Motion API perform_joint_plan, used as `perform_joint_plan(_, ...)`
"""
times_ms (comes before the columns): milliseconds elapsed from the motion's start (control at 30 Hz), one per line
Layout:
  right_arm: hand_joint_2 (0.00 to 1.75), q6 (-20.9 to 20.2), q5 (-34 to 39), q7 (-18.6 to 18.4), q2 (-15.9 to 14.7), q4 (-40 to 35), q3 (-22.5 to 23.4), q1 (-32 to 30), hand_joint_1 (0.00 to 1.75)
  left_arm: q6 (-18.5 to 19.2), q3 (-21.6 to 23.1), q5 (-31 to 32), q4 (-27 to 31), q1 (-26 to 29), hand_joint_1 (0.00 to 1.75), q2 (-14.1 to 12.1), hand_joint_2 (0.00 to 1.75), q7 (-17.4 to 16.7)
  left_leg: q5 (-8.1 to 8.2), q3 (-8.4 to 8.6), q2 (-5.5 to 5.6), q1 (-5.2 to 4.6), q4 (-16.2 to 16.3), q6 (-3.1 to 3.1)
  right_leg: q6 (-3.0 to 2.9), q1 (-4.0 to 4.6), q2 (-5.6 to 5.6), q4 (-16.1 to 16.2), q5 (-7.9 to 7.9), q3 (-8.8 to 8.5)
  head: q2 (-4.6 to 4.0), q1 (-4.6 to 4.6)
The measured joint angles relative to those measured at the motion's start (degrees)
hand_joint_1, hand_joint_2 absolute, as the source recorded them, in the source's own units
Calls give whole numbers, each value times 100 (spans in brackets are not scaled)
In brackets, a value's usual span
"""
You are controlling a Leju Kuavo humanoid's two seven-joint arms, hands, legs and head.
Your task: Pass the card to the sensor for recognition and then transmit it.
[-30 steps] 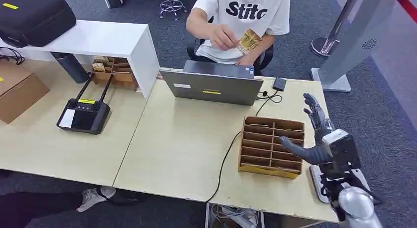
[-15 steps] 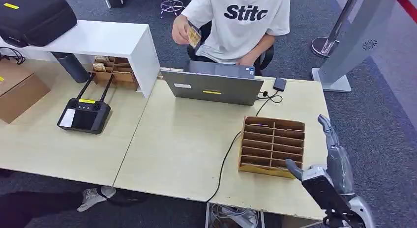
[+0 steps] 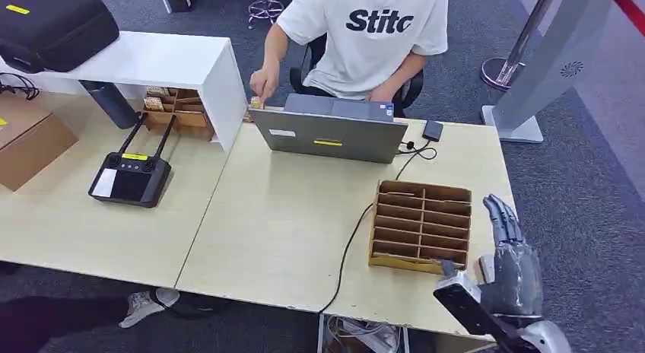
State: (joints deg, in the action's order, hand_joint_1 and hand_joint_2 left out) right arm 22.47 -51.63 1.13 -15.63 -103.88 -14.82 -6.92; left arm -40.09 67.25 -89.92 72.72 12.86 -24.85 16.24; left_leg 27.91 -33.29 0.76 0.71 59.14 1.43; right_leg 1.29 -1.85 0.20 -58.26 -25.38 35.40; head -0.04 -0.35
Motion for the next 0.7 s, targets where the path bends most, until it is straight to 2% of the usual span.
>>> perform_joint_plan(267,175,223,-802,-413,0,378,-74,-17,0,0,0,0,0,-8,0,-17,175,-59,0,0,0,0,0,0,0,0,0,0,0,0,0,0)
perform_joint_plan(700,175,279,-887,-596,0,979,-199,40,0,0,0,0,0,-20,0,-18,175,-118,0,-1,0,0,0,0,0,0,0,0,0,0,0,0)
